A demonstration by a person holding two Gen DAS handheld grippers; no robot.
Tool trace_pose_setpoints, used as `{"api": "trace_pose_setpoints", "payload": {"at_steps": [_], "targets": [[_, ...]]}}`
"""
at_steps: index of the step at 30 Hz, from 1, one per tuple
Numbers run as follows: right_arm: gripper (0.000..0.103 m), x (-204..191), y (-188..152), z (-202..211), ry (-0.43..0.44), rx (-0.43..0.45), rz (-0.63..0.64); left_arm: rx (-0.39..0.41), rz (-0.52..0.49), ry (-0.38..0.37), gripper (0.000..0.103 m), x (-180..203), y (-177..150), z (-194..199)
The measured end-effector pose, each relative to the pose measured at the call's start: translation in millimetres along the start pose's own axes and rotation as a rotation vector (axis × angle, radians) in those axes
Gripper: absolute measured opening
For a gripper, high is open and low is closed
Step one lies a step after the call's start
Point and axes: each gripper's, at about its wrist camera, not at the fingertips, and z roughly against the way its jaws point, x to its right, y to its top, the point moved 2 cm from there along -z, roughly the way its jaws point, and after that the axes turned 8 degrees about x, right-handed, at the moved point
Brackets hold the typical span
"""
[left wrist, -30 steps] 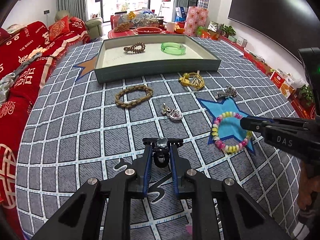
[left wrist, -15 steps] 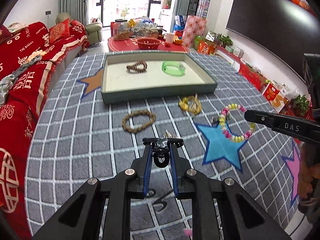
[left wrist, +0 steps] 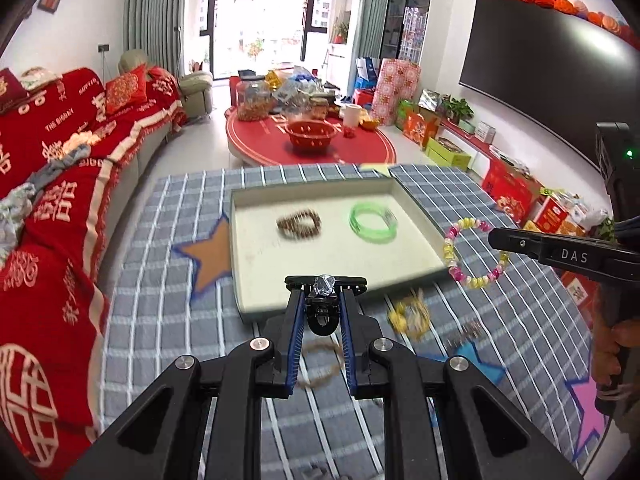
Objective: Organize jewelry
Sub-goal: 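Carry the clip and pastel bracelet into the tray and lower them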
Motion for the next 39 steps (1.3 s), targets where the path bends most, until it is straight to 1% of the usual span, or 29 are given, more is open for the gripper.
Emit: {"api": "trace_pose_setpoints", "payload": {"at_steps": [5, 8, 11, 14, 17, 24, 27, 32, 39], "targets": [[0.01, 2, 27, -36, 0.016, -0.037, -0.026, -0.021, -0.008, 0.026, 0.031, -9, 25, -36], [0.009, 4, 33, -61, 0.029, -0.079, -0.055, -0.035, -0.019, 0.048, 0.031, -13, 33, -59], [0.009, 7, 32, -83, 0.038, -0.121, -0.077, -0.059, -0.009, 0.047, 0.031, -19, 39, -84], [0.009, 10, 26, -106, 0.035, -0.164, -0.086, -0.097, -0.019, 0.057, 0.031, -22, 37, -110], [0.009, 14, 19, -126, 0.025, -0.202, -0.09, -0.142, -0.015, 0.06, 0.031, -23, 27, -133], [0.009, 24, 4, -164, 0.001, -0.266, -0.098, -0.212, -0.008, 0.068, 0.031, -22, 7, -170], [0.009, 29, 5, -173, -0.011, -0.268, -0.111, -0.223, -0.004, 0.075, 0.031, -23, 3, -180], [0.009, 38, 10, -180, -0.036, -0.233, -0.127, -0.225, 0.003, 0.116, 0.031, -26, 1, -195], [0.009, 40, 18, -184, -0.082, -0.184, -0.085, -0.193, -0.016, 0.164, 0.031, -24, 2, -202]]}}
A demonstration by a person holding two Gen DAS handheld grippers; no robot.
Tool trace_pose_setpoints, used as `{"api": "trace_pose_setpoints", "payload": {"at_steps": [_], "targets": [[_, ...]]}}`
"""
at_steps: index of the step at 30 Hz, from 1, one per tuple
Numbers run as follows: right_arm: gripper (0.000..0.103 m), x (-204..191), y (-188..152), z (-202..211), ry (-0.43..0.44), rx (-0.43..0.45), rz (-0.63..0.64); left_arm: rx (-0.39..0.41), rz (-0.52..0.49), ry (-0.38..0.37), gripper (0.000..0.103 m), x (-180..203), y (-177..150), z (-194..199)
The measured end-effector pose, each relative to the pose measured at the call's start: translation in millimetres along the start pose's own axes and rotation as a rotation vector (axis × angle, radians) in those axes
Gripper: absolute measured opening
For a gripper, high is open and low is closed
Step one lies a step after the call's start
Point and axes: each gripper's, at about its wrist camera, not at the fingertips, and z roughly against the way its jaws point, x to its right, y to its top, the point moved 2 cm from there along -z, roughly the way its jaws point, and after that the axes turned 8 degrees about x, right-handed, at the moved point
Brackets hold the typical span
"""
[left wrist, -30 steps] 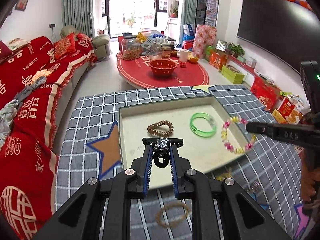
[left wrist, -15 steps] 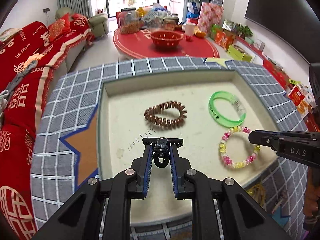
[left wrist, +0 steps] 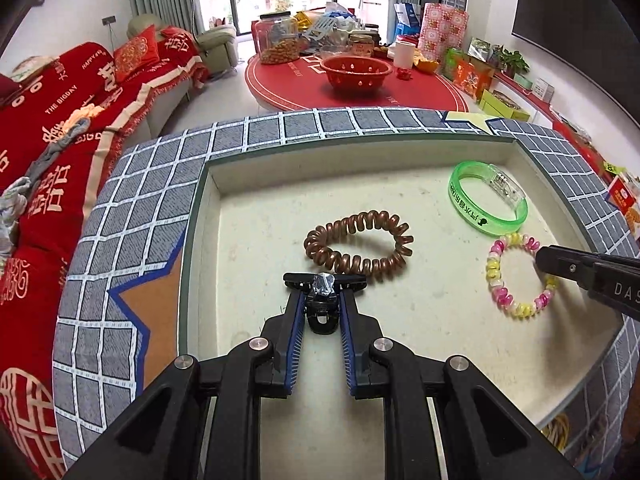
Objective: Organize jewelry
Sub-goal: 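Carry the clip and pastel bracelet into the tray and lower them, then open both tools to release the clip and bracelet, then lift away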
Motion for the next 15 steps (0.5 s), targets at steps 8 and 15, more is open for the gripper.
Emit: {"api": "trace_pose_setpoints", "payload": {"at_steps": [8, 15], "targets": [[0.011, -7.1, -5.5, 3.8, -0.038, 0.028, 0.064, 0.013, -0.02, 0.033, 0.031, 1.8, 2.6, -0.8], [0.038, -3.1, -4.8, 9.4, 0.029, 0.035, 0.017, 0.019, -0.008, 0.043, 0.031, -0.8, 2.4, 2.4]]}}
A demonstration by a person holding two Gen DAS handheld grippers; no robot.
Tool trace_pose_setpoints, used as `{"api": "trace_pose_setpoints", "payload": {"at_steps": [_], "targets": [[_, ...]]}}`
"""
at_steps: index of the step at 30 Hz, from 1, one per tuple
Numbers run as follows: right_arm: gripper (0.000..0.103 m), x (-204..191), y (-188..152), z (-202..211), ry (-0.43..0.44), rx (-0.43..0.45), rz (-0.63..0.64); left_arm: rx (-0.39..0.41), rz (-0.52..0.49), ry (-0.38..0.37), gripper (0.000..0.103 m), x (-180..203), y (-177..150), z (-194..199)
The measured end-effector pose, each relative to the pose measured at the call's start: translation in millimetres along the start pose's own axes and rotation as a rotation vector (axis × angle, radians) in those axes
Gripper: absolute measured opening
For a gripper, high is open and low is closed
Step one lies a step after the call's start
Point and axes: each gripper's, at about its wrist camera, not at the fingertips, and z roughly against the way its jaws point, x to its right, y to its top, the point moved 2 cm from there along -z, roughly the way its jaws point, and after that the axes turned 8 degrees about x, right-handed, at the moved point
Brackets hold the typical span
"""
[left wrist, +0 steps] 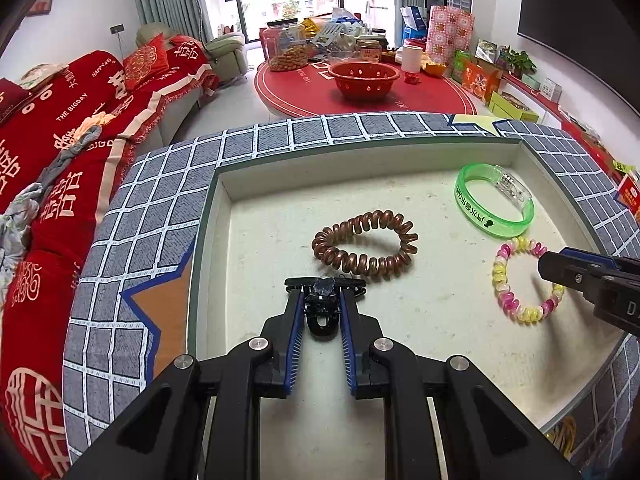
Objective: Organize jewelry
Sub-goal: 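Open both tools to release the clip and bracelet, then lift away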
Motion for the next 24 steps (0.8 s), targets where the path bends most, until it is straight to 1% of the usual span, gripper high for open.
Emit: {"api": "trace_pose_setpoints", "payload": {"at_steps": [1, 2, 5, 11, 12, 14, 16, 18, 21, 22, 23, 24], "targets": [[0.042, 0, 0, 1, 0.005, 0.005, -0.004, 0.0, -0.003, 0.002, 0.031, 0, 0, 0], [0.042, 0, 1, 4, 0.01, 0.011, -0.011, 0.001, -0.006, 0.005, 0.031, 0, 1, 1], [0.043, -1, 3, 13, 0.041, 0.034, -0.038, 0.011, -0.015, 0.005, 0.031, 2, 2, 4], [0.044, -2, 2, 30, 0.052, 0.063, -0.062, 0.038, -0.027, 0.005, 0.032, 5, 6, 11], [0.044, -1, 1, 33, 0.051, 0.068, -0.064, 0.042, -0.028, 0.006, 0.036, 5, 6, 12], [0.044, 0, 0, 39, 0.051, 0.074, -0.073, 0.059, -0.021, 0.015, 0.102, 5, 8, 16], [0.044, 2, -2, 44, 0.055, 0.077, -0.083, 0.114, -0.012, 0.028, 0.103, 5, 10, 25], [0.044, 3, -2, 48, 0.057, 0.083, -0.087, 0.117, -0.022, 0.017, 0.103, 8, 13, 30], [0.046, 5, -1, 55, 0.055, 0.089, -0.096, 0.13, -0.026, 0.025, 0.103, 9, 16, 38], [0.049, 6, -1, 56, 0.06, 0.091, -0.1, 0.135, -0.026, 0.024, 0.103, 8, 17, 42], [0.055, 6, -1, 59, 0.067, 0.093, -0.104, 0.141, -0.025, 0.024, 0.103, 8, 17, 46], [0.059, 5, -2, 62, 0.073, 0.097, -0.105, 0.147, -0.026, 0.025, 0.103, 8, 16, 49]]}}
